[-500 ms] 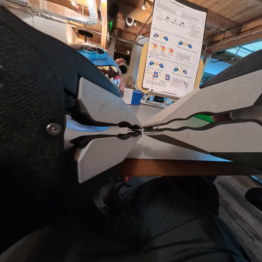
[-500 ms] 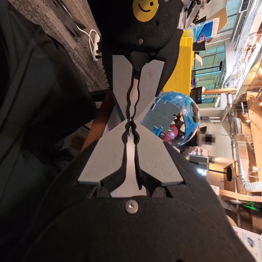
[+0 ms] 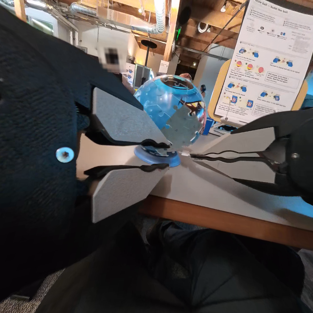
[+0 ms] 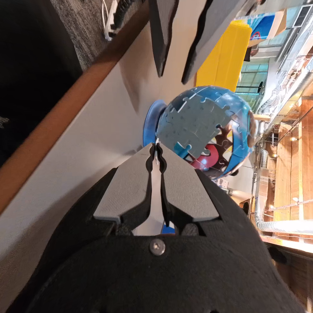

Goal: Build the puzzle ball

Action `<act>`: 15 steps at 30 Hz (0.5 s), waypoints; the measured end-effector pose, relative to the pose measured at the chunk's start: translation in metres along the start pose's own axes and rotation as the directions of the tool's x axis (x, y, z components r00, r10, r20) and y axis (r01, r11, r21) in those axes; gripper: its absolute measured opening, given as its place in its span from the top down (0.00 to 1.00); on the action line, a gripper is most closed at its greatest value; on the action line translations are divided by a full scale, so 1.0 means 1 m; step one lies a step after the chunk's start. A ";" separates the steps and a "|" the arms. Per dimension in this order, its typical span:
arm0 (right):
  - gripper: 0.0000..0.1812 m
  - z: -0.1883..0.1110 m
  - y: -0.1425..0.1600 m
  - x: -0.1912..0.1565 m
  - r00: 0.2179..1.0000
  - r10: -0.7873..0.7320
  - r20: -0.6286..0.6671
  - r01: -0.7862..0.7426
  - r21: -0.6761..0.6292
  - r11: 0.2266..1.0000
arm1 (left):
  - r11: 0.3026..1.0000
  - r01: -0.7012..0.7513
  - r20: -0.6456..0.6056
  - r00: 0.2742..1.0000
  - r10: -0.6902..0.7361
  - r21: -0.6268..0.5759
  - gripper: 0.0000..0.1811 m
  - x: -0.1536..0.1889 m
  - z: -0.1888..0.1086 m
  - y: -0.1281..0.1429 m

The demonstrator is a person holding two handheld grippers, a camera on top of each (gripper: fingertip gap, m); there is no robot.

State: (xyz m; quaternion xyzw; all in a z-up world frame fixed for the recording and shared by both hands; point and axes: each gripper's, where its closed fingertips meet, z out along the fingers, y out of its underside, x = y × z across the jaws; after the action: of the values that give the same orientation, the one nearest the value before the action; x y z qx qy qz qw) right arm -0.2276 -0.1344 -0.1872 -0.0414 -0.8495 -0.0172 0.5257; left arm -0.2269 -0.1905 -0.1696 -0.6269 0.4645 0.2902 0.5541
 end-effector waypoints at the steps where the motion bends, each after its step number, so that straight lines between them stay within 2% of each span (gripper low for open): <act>1: 1.00 0.005 0.003 0.001 1.000 -0.008 0.005 0.008 -0.004 1.000 | 1.000 0.002 0.003 1.000 -0.002 -0.004 0.92 0.001 -0.001 0.002; 8: 1.00 0.025 0.003 -0.001 0.999 -0.033 0.026 0.033 0.021 0.999 | 1.000 0.009 0.004 1.000 -0.009 -0.005 0.94 0.009 -0.003 0.009; 15: 1.00 0.028 0.004 -0.002 0.997 -0.059 0.047 0.058 0.028 0.998 | 0.999 0.023 0.008 1.000 -0.023 0.030 0.95 0.003 -0.005 0.005</act>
State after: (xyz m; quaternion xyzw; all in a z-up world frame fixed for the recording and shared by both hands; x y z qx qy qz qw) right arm -0.2515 -0.1280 -0.2015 -0.0098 -0.8629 -0.0203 0.5050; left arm -0.2309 -0.1955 -0.1738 -0.6226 0.4594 0.2794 0.5686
